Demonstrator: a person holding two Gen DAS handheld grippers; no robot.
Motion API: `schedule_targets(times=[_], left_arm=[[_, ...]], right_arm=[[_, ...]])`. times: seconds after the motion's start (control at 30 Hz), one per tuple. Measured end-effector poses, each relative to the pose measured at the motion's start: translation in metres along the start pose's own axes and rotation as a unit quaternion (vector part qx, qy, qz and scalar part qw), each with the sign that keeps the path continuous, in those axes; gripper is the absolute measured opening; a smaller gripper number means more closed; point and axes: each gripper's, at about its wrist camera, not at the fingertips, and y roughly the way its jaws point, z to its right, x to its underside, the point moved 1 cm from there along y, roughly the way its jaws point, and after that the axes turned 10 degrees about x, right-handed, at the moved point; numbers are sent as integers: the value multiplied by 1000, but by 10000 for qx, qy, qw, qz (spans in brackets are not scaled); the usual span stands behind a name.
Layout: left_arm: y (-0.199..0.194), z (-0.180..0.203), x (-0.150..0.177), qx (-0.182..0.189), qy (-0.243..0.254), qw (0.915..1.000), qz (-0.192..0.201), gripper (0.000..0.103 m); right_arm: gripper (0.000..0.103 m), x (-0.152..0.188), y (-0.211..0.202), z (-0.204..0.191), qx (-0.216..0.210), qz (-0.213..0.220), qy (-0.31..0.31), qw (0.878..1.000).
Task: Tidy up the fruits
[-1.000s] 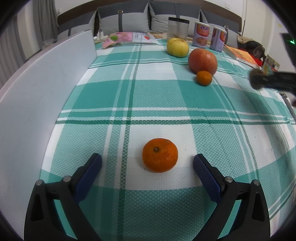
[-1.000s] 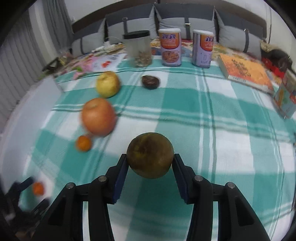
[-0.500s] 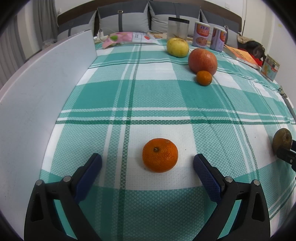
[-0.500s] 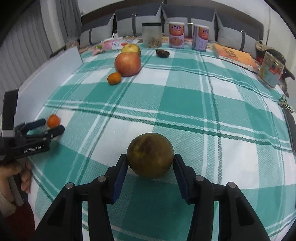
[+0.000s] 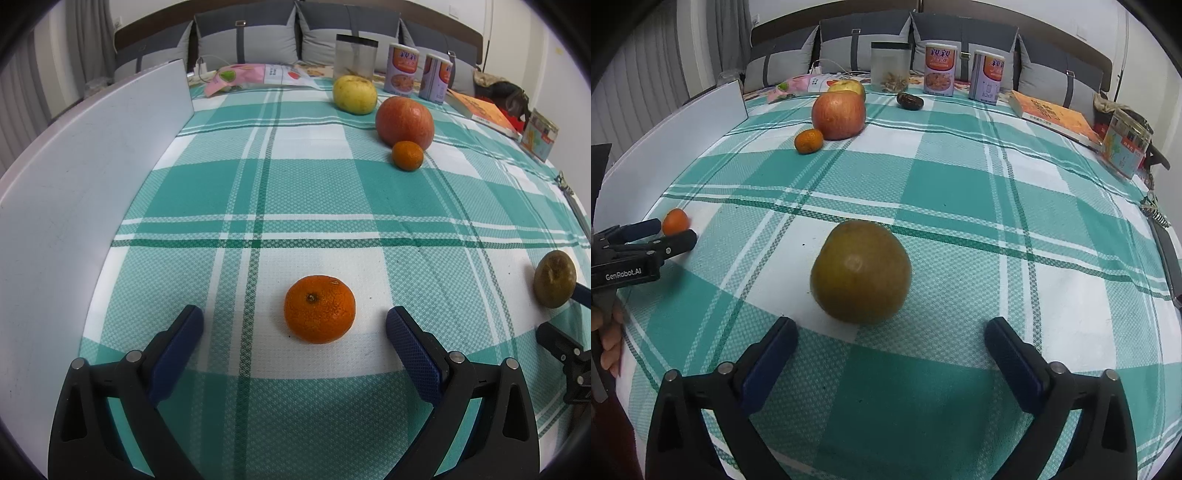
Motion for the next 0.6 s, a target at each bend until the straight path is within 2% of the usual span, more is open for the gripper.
schedule_targets(times=[0.6], left_arm=[[0,0,0,1,-3,10000,5,100]], right_arm=[[103,0,1,0,4,8,22,10000]])
